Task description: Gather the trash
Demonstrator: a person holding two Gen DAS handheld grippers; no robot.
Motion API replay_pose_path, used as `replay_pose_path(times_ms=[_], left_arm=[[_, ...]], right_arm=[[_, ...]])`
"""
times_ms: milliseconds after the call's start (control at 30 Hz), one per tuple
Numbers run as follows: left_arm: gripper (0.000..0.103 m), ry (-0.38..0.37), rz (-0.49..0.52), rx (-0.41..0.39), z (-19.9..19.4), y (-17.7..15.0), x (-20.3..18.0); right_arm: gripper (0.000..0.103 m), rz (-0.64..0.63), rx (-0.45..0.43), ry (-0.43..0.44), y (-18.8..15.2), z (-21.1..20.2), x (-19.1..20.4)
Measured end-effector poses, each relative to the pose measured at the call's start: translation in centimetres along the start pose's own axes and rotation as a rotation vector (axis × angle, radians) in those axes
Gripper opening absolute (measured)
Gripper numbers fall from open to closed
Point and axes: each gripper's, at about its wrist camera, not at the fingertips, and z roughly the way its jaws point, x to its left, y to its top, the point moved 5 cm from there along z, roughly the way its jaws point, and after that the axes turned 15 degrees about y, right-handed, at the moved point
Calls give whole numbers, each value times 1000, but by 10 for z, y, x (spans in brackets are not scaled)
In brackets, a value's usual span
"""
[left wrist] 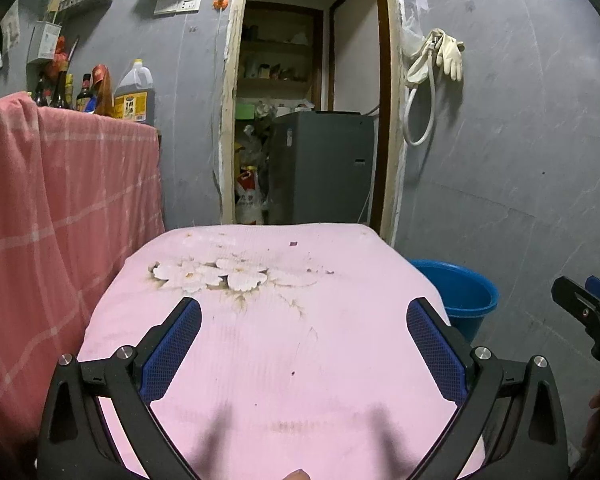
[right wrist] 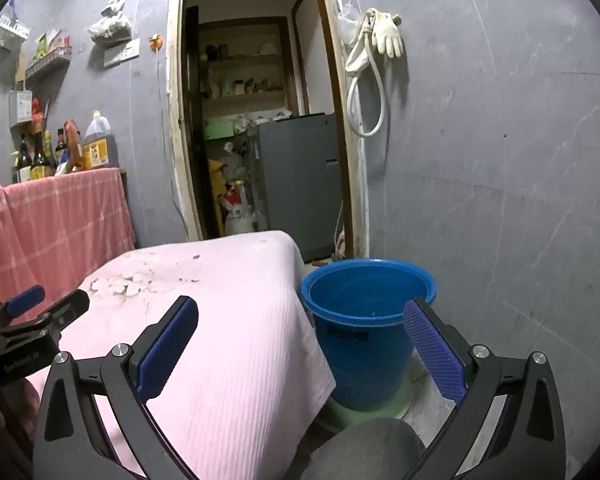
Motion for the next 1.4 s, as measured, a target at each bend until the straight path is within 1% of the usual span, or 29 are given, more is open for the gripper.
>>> replay_pose_path(times_ms=[1400], left_arm=[[101,3,-4,3,0,-3,0]], right_arm=[[103,9,10,-5,-6,2,-7]])
